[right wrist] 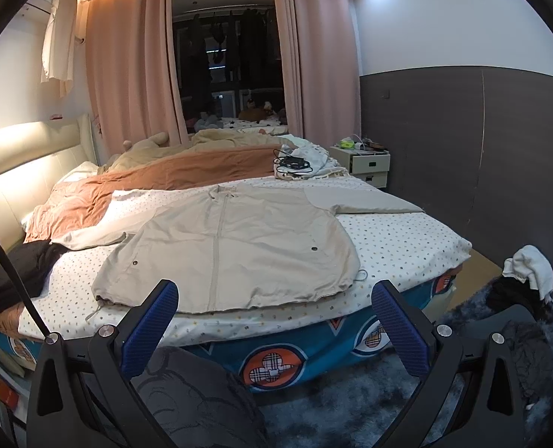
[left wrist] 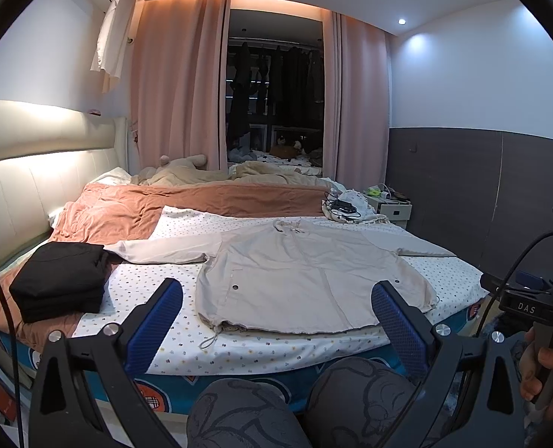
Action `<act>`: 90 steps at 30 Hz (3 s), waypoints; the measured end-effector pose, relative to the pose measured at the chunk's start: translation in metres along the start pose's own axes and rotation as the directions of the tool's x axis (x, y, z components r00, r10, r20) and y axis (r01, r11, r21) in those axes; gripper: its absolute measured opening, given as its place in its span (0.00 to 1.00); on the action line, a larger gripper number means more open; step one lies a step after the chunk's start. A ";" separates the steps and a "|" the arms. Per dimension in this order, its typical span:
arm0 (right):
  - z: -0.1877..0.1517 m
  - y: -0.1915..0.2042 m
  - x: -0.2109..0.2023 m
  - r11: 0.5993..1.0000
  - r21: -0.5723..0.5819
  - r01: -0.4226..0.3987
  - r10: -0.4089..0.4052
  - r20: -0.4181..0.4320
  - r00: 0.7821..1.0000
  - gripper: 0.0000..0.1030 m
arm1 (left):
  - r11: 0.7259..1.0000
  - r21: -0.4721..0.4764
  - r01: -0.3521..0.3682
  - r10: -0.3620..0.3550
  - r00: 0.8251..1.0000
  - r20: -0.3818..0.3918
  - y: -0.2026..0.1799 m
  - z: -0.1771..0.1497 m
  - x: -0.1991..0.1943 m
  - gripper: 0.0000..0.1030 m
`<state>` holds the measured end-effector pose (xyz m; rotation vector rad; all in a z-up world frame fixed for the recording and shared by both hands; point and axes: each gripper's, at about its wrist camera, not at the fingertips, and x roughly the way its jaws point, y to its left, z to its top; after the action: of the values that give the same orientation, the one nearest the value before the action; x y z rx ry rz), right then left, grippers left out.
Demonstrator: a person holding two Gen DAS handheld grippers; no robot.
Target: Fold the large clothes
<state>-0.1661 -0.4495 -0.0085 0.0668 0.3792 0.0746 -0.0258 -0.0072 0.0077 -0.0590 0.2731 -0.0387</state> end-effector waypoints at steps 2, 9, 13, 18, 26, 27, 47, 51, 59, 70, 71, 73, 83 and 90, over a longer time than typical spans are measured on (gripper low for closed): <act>0.001 0.000 0.000 1.000 0.000 -0.003 0.003 -0.001 1.000 1.00 | 1.000 -0.003 -0.001 0.001 1.000 0.003 0.000 0.000 -0.001 1.00; -0.004 0.002 0.000 1.000 -0.002 -0.009 0.009 -0.002 1.000 1.00 | 1.000 -0.012 0.006 -0.006 1.000 -0.004 0.003 0.001 -0.003 1.00; -0.005 0.000 -0.001 1.000 0.010 -0.015 0.015 0.001 1.000 1.00 | 1.000 -0.003 0.001 -0.001 1.000 0.000 0.002 0.002 -0.008 1.00; -0.006 0.001 0.002 1.000 0.016 -0.016 0.016 -0.003 1.000 1.00 | 1.000 0.000 0.005 -0.005 1.000 0.005 0.003 0.006 -0.011 1.00; -0.008 0.002 0.004 1.000 0.012 -0.002 0.002 -0.002 1.000 1.00 | 1.000 0.002 0.009 -0.009 1.000 0.011 0.003 0.005 -0.012 1.00; -0.008 0.001 0.004 1.000 0.013 0.000 0.000 0.000 1.000 1.00 | 1.000 0.004 0.007 -0.007 1.000 0.009 0.002 0.004 -0.012 1.00; -0.007 0.002 0.003 1.000 0.015 0.006 -0.006 -0.002 1.000 1.00 | 1.000 -0.014 0.012 -0.012 1.000 0.007 0.008 0.004 -0.011 1.00; -0.004 0.002 0.006 1.000 0.025 0.008 -0.008 -0.002 1.000 1.00 | 1.000 -0.013 0.010 -0.010 1.000 0.006 0.008 0.003 -0.010 1.00; -0.001 0.008 0.020 1.000 0.008 0.011 -0.011 -0.008 1.000 1.00 | 1.000 -0.028 0.004 -0.005 1.000 -0.008 0.013 0.005 0.004 1.00; 0.018 0.024 0.060 1.000 -0.007 -0.004 0.004 -0.019 1.000 1.00 | 0.998 -0.052 -0.034 0.033 0.999 -0.021 0.036 0.018 0.040 1.00; 0.020 0.026 0.064 1.000 -0.010 -0.005 0.005 -0.021 1.000 1.00 | 0.998 -0.054 -0.039 0.038 0.999 -0.022 0.039 0.020 0.044 1.00; 0.025 0.028 0.074 1.000 -0.012 -0.011 0.010 -0.027 1.000 1.00 | 0.997 -0.060 -0.050 0.049 0.998 -0.025 0.046 0.023 0.052 1.00; 0.058 0.048 0.132 0.993 -0.021 -0.114 0.113 -0.047 0.992 1.00 | 0.989 -0.142 -0.044 0.034 0.997 -0.068 0.093 0.036 0.109 1.00; 0.076 0.055 0.176 0.983 -0.021 -0.181 0.179 -0.058 0.982 1.00 | 0.985 -0.149 -0.090 0.075 0.992 -0.105 0.119 0.045 0.154 1.00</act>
<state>0.0224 -0.3836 0.0020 0.0733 0.4275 0.2606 0.1378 0.1065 0.0025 -0.1989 0.3768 0.0620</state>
